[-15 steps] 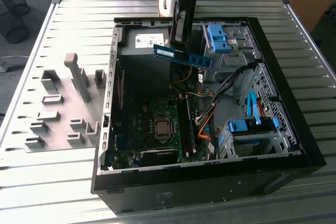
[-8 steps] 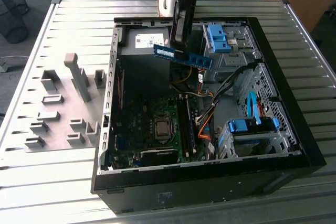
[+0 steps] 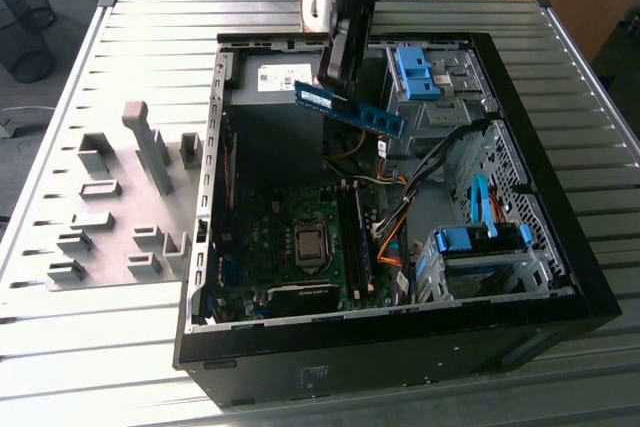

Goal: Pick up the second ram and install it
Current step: 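Insert the second ram into the second slot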

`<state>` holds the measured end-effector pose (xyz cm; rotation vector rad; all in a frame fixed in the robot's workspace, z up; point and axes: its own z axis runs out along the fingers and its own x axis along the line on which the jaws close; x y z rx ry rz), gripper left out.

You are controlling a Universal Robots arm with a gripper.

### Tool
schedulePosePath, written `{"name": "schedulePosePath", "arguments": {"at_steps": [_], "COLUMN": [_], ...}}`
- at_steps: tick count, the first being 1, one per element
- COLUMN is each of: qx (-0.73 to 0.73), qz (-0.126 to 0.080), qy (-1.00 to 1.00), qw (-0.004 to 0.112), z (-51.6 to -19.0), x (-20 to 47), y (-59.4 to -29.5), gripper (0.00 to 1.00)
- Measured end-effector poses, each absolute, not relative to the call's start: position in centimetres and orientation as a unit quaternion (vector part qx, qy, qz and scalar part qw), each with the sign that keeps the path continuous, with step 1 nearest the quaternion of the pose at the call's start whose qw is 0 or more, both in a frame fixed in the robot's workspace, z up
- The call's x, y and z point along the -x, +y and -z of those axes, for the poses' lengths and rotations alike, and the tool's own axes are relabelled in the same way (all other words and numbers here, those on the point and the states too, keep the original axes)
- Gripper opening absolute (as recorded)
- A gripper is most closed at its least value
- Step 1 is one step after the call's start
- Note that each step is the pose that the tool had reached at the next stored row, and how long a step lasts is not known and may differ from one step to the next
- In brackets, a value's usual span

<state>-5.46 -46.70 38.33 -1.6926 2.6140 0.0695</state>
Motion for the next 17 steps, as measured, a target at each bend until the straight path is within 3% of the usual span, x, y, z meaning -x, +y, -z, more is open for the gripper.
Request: {"name": "schedulePosePath", "arguments": {"at_steps": [17], "qx": [0.461], "qz": [-0.021], "qy": [0.887], "qw": [0.015], "z": [-38.16], "x": [5.46], "y": [-46.7], "gripper": [0.14]}}
